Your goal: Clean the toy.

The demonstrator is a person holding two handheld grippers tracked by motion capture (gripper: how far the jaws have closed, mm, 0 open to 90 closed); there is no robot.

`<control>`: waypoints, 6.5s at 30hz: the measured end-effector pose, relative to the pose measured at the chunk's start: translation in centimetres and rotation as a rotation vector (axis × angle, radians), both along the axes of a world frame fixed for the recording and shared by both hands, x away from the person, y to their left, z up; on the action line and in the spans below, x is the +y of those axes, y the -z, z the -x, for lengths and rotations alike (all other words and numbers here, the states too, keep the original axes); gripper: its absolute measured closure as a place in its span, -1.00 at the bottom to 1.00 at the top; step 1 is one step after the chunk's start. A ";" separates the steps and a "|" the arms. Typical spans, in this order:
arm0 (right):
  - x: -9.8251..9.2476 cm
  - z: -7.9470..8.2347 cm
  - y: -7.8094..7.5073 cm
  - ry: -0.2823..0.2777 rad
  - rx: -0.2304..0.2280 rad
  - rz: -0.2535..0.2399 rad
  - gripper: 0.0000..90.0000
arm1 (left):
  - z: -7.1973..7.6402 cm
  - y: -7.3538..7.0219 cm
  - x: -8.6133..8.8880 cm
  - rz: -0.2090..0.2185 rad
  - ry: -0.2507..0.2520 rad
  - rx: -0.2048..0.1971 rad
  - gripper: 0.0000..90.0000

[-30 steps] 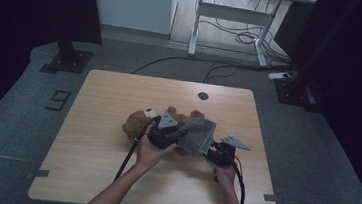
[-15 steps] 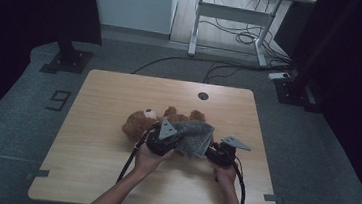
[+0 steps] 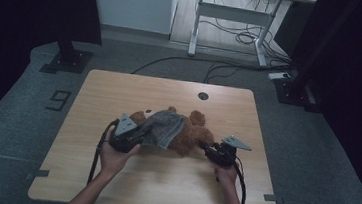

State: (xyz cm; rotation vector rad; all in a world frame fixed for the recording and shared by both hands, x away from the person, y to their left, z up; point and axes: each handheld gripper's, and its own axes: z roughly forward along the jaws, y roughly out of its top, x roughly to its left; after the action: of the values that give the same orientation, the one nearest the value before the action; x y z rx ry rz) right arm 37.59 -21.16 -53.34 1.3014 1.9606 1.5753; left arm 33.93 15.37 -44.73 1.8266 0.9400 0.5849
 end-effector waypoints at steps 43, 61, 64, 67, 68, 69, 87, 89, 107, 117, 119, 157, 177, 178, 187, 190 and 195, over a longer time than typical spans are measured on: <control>-0.1 0.8 -1.1 0.098 -0.044 0.052 -0.35 | -2.5 2.2 0.6 0.037 -0.025 0.069 0.68; 6.6 3.3 -4.2 -0.171 -0.101 0.017 -0.22 | -2.5 2.4 0.7 0.043 -0.022 0.078 0.69; 8.1 2.8 -4.1 -0.188 -0.103 0.018 -0.07 | -2.4 2.5 0.8 0.047 -0.019 0.079 0.69; 9.1 2.0 -3.7 -0.199 -0.083 0.007 0.18 | -2.3 2.5 1.1 0.061 -0.012 0.082 0.68; 9.4 1.8 -3.6 -0.206 -0.080 0.006 0.27 | -2.2 2.5 1.2 0.066 -0.011 0.082 0.69; 9.6 1.7 -3.4 -0.211 -0.083 0.015 0.39 | -2.0 2.5 1.4 0.069 -0.011 0.081 0.69; 9.1 1.4 -3.3 -0.194 -0.078 0.030 0.63 | 0.0 1.1 3.2 0.145 -0.003 0.029 0.69; 9.1 1.4 -3.4 -0.192 -0.079 0.032 0.63 | -0.2 0.6 1.3 0.135 0.028 0.026 0.68; 8.8 1.5 -3.3 -0.199 -0.071 0.044 0.63 | -1.1 2.9 0.7 0.090 -0.012 0.073 0.68; 8.8 1.6 -3.4 -0.197 -0.075 0.050 0.63 | -0.9 3.8 7.1 0.120 -0.146 0.100 0.68; 8.9 1.6 -3.4 -0.196 -0.078 0.049 0.63 | -0.7 4.1 7.4 0.119 -0.146 0.105 0.68; 12.9 2.9 -3.6 -0.289 -0.170 0.149 0.18 | -1.8 -1.7 -4.6 0.077 0.080 0.101 0.66; 2.1 3.9 -5.0 -0.045 -0.171 0.098 -0.28 | -1.7 2.4 -3.1 0.030 0.054 0.157 0.66; 1.7 3.6 -5.0 -0.026 -0.170 0.101 -0.32 | -1.7 2.5 -3.0 0.031 0.053 0.160 0.66; 0.9 0.0 -2.4 0.009 -0.021 0.120 -0.34 | -1.8 2.6 -3.0 0.035 0.057 0.169 0.66; 1.7 -0.2 -2.1 0.004 -0.036 0.122 0.12 | -1.9 1.9 -3.2 0.037 0.057 0.157 0.66; 1.9 0.1 -2.2 0.017 -0.061 0.143 0.23 | -1.9 -0.8 -5.3 0.028 0.095 0.098 0.66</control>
State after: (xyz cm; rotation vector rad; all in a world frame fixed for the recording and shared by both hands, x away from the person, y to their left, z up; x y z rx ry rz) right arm 37.44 -19.24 -51.11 1.1965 1.9795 1.4211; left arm 35.85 10.07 -43.93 1.8780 0.9158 0.4244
